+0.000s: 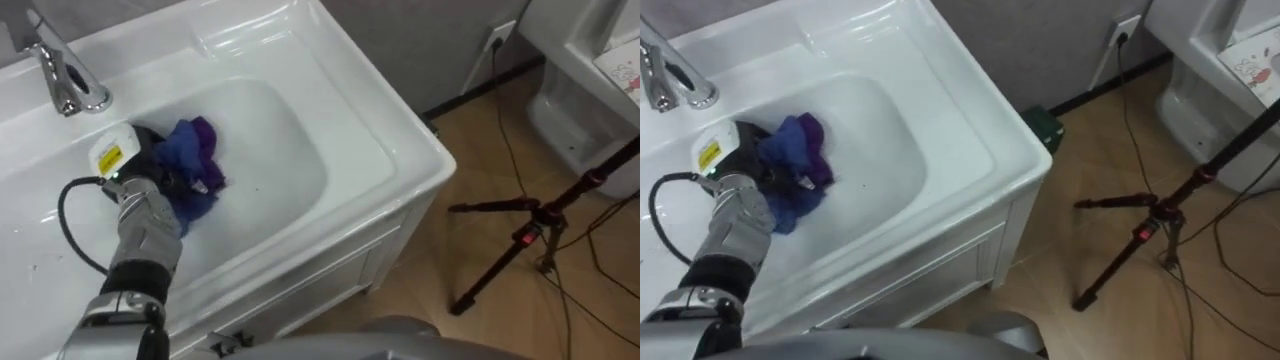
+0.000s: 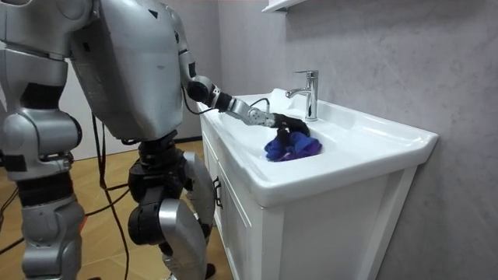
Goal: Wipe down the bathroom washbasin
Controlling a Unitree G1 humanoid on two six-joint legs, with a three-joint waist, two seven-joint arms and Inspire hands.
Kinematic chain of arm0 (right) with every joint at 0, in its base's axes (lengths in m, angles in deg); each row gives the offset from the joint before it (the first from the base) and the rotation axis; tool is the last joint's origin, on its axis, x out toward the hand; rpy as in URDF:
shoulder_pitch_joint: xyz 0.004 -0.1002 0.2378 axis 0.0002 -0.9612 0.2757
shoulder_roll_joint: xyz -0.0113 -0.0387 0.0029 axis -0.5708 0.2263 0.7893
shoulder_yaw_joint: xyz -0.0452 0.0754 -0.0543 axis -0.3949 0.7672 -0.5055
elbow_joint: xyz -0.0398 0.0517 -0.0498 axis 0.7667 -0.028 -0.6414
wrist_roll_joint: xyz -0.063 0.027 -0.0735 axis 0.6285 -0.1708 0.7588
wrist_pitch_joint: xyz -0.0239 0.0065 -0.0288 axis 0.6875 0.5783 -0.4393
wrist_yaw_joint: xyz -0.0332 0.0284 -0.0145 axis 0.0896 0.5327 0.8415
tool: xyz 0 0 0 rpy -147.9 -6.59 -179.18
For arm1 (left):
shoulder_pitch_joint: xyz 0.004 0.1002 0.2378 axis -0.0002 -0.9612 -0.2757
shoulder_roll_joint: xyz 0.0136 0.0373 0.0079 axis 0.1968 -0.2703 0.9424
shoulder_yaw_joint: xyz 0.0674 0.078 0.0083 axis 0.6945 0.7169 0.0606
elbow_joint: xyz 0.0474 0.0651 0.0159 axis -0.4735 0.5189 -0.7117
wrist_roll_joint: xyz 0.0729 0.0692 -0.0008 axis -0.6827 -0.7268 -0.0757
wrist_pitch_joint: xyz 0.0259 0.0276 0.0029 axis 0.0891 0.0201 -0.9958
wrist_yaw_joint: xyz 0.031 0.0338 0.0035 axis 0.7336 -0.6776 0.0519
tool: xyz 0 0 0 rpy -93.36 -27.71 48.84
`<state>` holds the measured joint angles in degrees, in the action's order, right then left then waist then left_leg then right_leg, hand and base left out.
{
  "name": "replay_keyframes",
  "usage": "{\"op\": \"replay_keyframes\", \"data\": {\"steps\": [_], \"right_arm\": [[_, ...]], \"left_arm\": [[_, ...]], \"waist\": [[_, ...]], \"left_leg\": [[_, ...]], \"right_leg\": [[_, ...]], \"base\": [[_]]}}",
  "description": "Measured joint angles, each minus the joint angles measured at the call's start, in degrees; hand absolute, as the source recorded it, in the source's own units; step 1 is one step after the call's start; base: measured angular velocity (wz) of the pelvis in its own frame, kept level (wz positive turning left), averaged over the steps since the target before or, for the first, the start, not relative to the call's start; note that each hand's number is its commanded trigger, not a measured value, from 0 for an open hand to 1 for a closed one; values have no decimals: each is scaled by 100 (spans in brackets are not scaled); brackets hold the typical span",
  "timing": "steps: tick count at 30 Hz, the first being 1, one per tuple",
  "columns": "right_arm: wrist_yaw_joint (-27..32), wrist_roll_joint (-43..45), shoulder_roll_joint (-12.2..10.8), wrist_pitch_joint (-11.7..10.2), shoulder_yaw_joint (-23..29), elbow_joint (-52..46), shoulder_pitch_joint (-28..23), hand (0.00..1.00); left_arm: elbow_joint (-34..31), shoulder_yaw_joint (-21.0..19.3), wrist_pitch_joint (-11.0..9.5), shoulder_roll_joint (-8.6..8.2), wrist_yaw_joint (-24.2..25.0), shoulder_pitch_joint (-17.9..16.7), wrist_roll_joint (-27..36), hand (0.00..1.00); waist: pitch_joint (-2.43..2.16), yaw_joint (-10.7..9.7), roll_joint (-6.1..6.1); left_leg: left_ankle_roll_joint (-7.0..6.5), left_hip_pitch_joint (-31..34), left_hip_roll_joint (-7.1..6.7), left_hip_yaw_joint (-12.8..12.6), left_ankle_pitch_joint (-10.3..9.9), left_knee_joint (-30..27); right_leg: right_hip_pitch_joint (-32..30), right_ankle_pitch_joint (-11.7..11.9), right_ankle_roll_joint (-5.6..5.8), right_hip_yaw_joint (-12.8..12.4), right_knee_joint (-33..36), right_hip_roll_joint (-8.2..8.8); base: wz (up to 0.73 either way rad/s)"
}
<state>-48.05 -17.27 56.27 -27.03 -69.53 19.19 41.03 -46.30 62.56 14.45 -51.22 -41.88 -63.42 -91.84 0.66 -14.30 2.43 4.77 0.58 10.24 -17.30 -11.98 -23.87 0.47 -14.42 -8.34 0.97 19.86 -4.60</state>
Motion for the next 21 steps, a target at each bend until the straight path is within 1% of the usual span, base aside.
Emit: {"op": "replay_keyframes", "data": {"steps": [1,2,3,4,5,6,9,10,12,15,18,21], "right_arm": [[3,0,0,-1,0,-1,-2,0],[5,5,0,-11,-2,5,-3,0],[4,18,5,-8,-8,6,-1,0],[4,22,11,-5,-9,4,-1,0],[4,24,27,-8,-40,0,-1,0],[4,23,34,-8,-115,6,-7,0],[-22,17,6,-25,-122,-9,-32,0],[-23,16,7,-27,-117,-12,-26,0],[-23,10,9,-28,-115,-10,-4,0],[-15,18,11,-25,-104,-12,-2,0],[-18,16,9,-28,-105,-10,26,0],[6,14,12,-22,-105,13,26,0]], "left_arm": [[14,57,1,0,9,37,11,100],[20,166,0,0,15,96,83,100],[23,295,-2,0,43,155,188,100],[23,351,-6,1,60,177,231,100],[23,419,-11,1,111,207,283,100],[23,462,-10,1,166,240,330,100],[22,484,-12,9,265,333,324,100],[22,489,-12,13,283,344,324,100],[19,580,-11,41,291,372,323,100],[-93,598,-1,40,335,372,314,100],[-227,645,7,40,421,370,316,100],[-423,681,13,40,447,370,317,100]], "waist": [[3,-46,-18],[16,-148,-43],[9,-220,-77],[6,-248,-102],[-10,-277,-136],[-1,-292,-129],[-6,-296,-141],[-6,-299,-140],[16,-315,-103],[14,-322,-94],[9,-310,-103],[13,-343,-100]], "left_leg": [[9,-3,15,2,-16,0],[22,-13,40,0,-30,3],[23,-25,48,-15,-29,13],[23,-28,48,-29,-28,24],[27,-52,48,-64,-24,52],[40,-109,42,-98,-13,97],[58,-280,1,-122,4,268],[57,-290,-1,-118,3,264],[57,-305,-9,-116,3,255],[55,-304,-23,-74,2,256],[55,-279,-56,43,2,260],[53,-234,-74,73,2,233]], "right_leg": [[5,5,-9,-3,-5,-18],[31,12,-22,-14,-13,-41],[70,16,-30,-25,-12,-47],[78,17,-31,-44,-10,-49],[86,17,-31,-96,-4,-50],[114,17,-31,-161,3,-51],[151,16,-28,-267,3,-60],[150,17,-25,-272,-3,-62],[141,26,-7,-282,-32,-62],[151,53,25,-282,-109,-62],[146,63,37,-280,-124,-56],[144,65,40,-267,-140,-56]], "base": [[-3],[0],[0],[-9],[-19],[-23],[-19],[-7],[0],[4],[3],[6]]}}
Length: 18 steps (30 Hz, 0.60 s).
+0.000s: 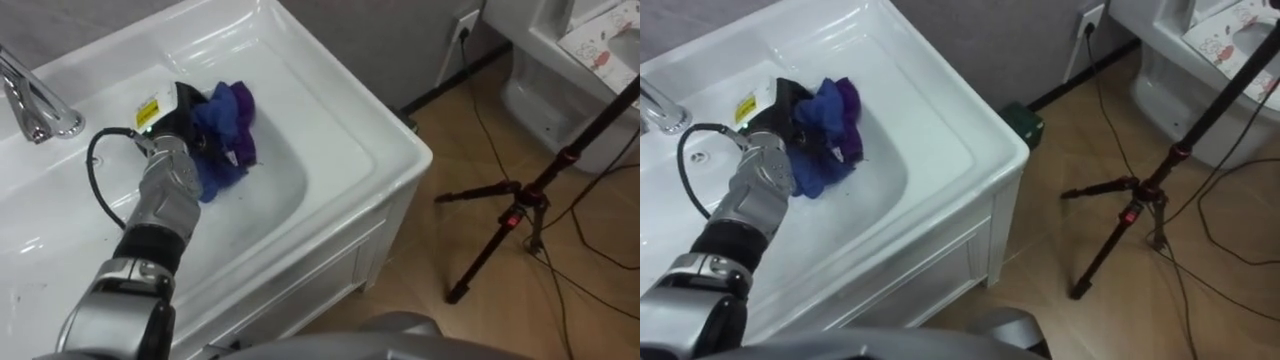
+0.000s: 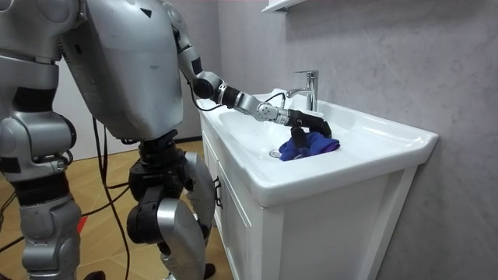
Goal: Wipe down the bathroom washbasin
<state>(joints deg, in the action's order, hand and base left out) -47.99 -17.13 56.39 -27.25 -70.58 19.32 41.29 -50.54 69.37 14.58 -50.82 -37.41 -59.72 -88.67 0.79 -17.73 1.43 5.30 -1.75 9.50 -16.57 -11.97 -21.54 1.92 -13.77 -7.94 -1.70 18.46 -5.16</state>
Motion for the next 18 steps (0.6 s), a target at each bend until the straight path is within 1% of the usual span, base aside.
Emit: {"op": "replay_keyframes", "data": {"steps": [4,6,9,12,14,16,18], "right_arm": [[-2,8,2,19,0,22,-7,0],[-6,8,1,18,-1,22,-7,0],[-6,10,3,17,-1,19,-17,0],[-12,5,2,13,-3,13,-46,0],[-13,6,3,13,-5,13,-59,0],[-21,7,3,12,-6,11,-72,0],[-25,13,3,-15,-2,17,-81,0]], "left_arm": [[-130,5,1,8,0,1,0,100],[-129,3,1,23,0,1,-1,100],[-128,2,0,30,0,1,-2,100],[-104,3,-2,45,0,0,-4,100],[-94,2,-3,48,0,0,-4,100],[19,-5,-51,65,-5,0,-5,100],[159,-18,-81,89,23,-7,-25,100]], "waist": [[-3,-76,-17],[2,-95,-32],[5,-95,-32],[26,-83,-3],[32,-80,1],[47,-39,21],[45,-5,3]], "left_leg": [[-1,10,-9,3,1,-3],[-1,19,-3,-2,1,-3],[-1,10,12,-5,1,-3],[-1,-37,22,-55,1,3],[-1,-44,22,-57,2,4],[-1,-63,24,-63,2,15],[-1,-38,23,-56,2,23]], "right_leg": [[11,0,0,5,-2,0],[20,0,0,2,18,0],[16,0,0,-4,25,0],[12,0,1,-20,18,-1],[15,0,1,-29,21,-1],[24,0,0,-44,27,-3],[36,0,0,-54,27,-2]], "base": [[3],[0],[0],[-2],[-4],[-5],[-2]]}}
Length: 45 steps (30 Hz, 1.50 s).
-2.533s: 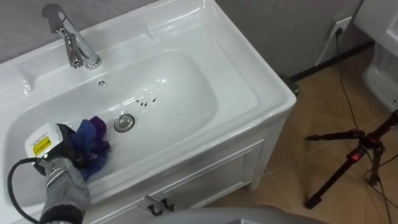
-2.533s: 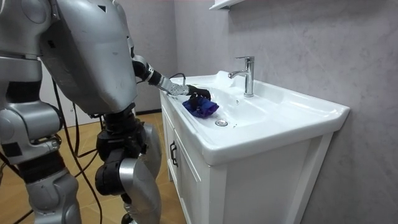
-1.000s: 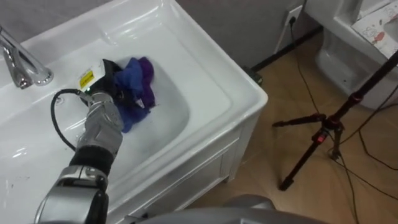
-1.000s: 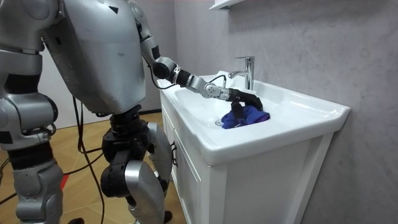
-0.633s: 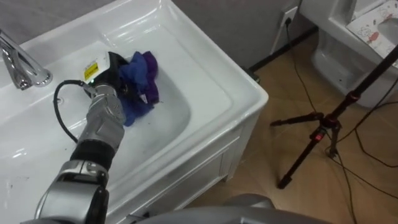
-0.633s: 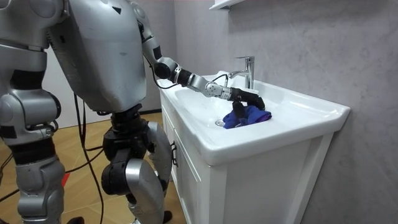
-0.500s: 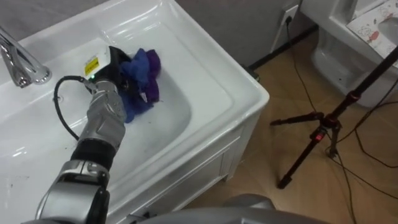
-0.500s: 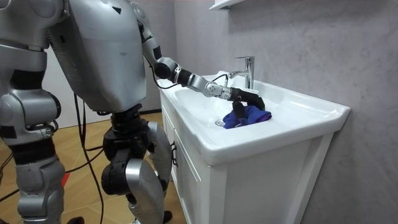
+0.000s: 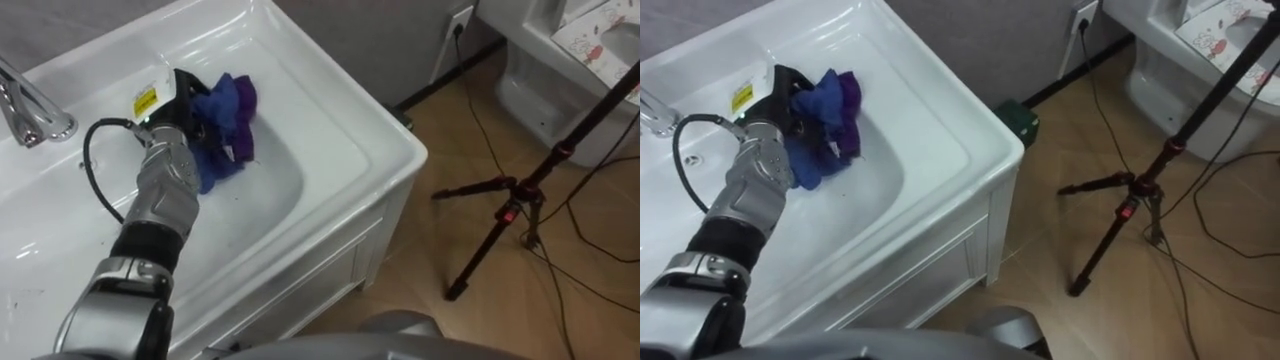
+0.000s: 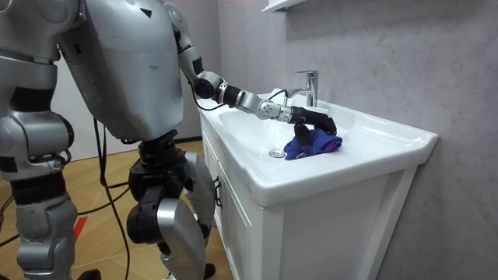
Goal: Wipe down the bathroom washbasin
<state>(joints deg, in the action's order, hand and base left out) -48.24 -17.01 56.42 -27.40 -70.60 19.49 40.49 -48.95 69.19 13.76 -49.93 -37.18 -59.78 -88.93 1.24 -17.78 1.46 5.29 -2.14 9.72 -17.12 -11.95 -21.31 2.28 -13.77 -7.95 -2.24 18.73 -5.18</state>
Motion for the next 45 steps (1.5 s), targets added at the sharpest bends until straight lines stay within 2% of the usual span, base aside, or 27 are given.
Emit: {"op": "replay_keyframes", "data": {"steps": [2,4,7,10,13,16,25,28,30,34,37,39,42,45], "right_arm": [[3,-8,1,-18,2,11,-22,0],[3,-33,6,-33,2,-32,-66,0],[0,-29,30,-32,5,-76,-102,0],[0,-28,66,-31,2,-75,-126,0],[-9,-20,66,-51,8,-92,-111,0],[-52,17,64,-83,7,-107,-91,0],[37,-87,73,-100,232,-272,2,0],[38,-82,81,-92,368,-272,2,0],[42,-106,161,-91,480,-272,-11,0],[88,-232,259,-88,505,-268,3,0],[111,-242,249,-115,632,-289,-2,0],[170,-286,247,-106,887,-282,15,0],[178,-484,270,-103,916,-279,5,0],[146,-475,282,-100,913,-281,18,0]], "left_arm": [[135,-1,-91,1,30,-36,-85,100],[148,-1,-99,3,34,-201,-149,100],[348,-11,-94,9,26,-435,-284,100],[469,-145,-204,9,-87,-672,-338,100],[457,-409,-263,8,-88,-1005,-847,100],[468,-581,-270,11,-136,-1189,-1228,100],[509,-658,-277,34,-525,-1483,-1693,100],[582,-667,-293,140,-685,-1550,-1794,100],[584,-673,-293,201,-789,-1639,-1842,100],[632,-774,-293,229,-893,-1748,-1878,100],[617,-1202,-311,256,-978,-1900,-1938,100],[624,-1440,-311,392,-1017,-2014,-1931,100],[639,-1643,-314,539,-1152,-2154,-1932,100],[641,-1741,-314,558,-1339,-2205,-1938,100]], "waist": [[-3,57,-10],[-8,98,-18],[-57,181,-81],[-69,369,-67],[-114,514,-65],[-123,688,-64],[-142,795,-34],[-163,919,-61],[-197,957,-117],[-187,1042,-231],[-191,1056,-277],[-192,1055,-309],[-193,1115,-329],[-184,1265,-367]], "left_leg": [[0,-4,-1,2,0,12],[0,-49,-13,2,0,64],[0,-63,-16,-2,1,71],[1,-74,-8,-5,0,86],[1,-167,-17,-4,1,168],[0,-156,-29,11,0,145],[0,-183,-41,11,0,205],[0,-192,-34,24,1,197],[0,-167,-30,28,1,192],[2,-158,-31,26,2,228],[6,-163,-33,11,5,270],[7,-156,-32,27,6,293],[15,-164,-37,69,11,324],[39,-171,-62,153,25,383]], "right_leg": [[32,0,0,-2,-10,0],[41,0,1,-5,-13,0],[-3,0,1,-3,-18,-2],[58,4,-6,-4,-26,-2],[69,-2,-11,5,-23,-10],[75,-16,-1,8,-12,-5],[72,-12,-5,9,-33,-4],[82,20,-40,23,-104,-40],[84,21,-43,48,-119,-41],[74,14,-54,52,-116,-43],[64,-11,-72,54,-115,-49],[70,-15,-74,106,-142,-48],[80,-7,-88,142,-183,-49],[80,-6,-88,153,-193,-48]], "base": [[0],[0],[0],[0],[0],[5],[-1],[-2],[7],[1],[1],[12],[8],[0]]}}
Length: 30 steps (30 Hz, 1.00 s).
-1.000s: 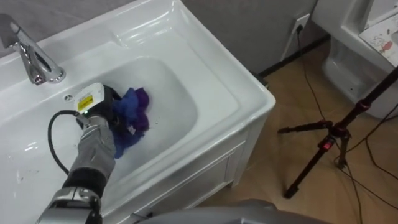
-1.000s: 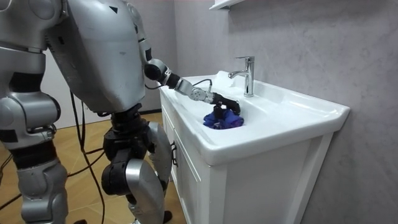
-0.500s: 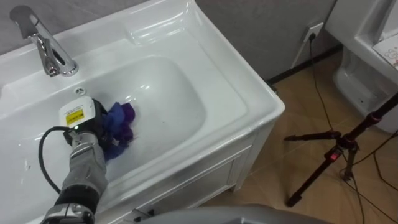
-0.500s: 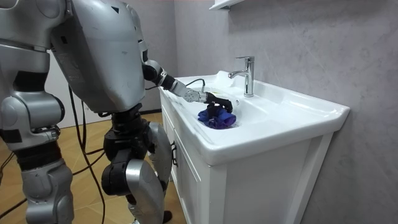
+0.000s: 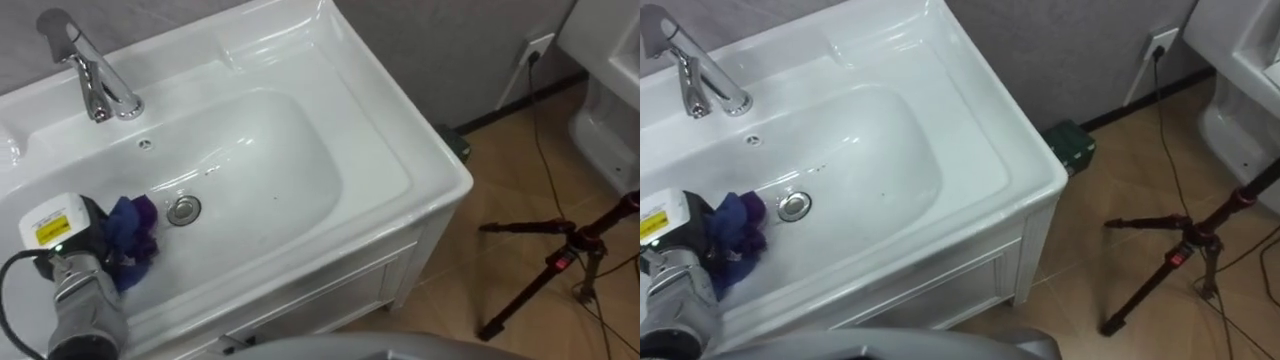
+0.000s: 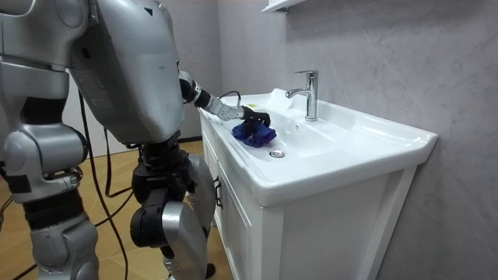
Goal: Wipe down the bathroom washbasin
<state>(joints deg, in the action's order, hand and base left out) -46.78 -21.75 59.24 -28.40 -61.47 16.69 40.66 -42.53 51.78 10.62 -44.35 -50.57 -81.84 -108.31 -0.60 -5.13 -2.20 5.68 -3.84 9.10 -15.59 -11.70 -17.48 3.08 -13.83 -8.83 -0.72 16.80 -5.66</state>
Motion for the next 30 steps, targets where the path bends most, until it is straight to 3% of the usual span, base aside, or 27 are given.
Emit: {"op": "replay_keyframes", "data": {"steps": [4,10,17,23,30], "right_arm": [[-5,-5,-1,-13,-8,-5,60,0],[23,-4,8,-62,-7,0,148,0],[14,-19,115,-68,-27,28,196,0],[6,-146,179,-137,-27,25,213,0],[0,-423,190,-186,-25,119,135,0]], "left_arm": [[-2,0,0,1,-151,-87,-2,100],[-217,-2,-1,19,-232,-177,-2,100],[-687,-5,2,20,-192,-298,-1,100],[-1127,-37,12,109,-140,-406,-1,100],[-1771,-42,11,163,-140,-443,1,100]], "waist": [[15,75,-45],[2,98,-71],[-5,362,-104],[23,417,-102],[34,555,-107]], "left_leg": [[5,6,-10,37,3,12],[10,122,-87,510,7,-13],[10,194,-89,547,7,-39],[10,313,-111,561,7,-126],[9,329,-183,657,7,-95]], "right_leg": [[-7,-2,0,53,6,11],[-12,-64,-18,237,21,57],[-15,-68,-25,351,-9,67],[-6,-101,-11,568,-5,121],[-14,-130,35,645,-4,171]], "base": [[4],[15],[9],[19],[8]]}}
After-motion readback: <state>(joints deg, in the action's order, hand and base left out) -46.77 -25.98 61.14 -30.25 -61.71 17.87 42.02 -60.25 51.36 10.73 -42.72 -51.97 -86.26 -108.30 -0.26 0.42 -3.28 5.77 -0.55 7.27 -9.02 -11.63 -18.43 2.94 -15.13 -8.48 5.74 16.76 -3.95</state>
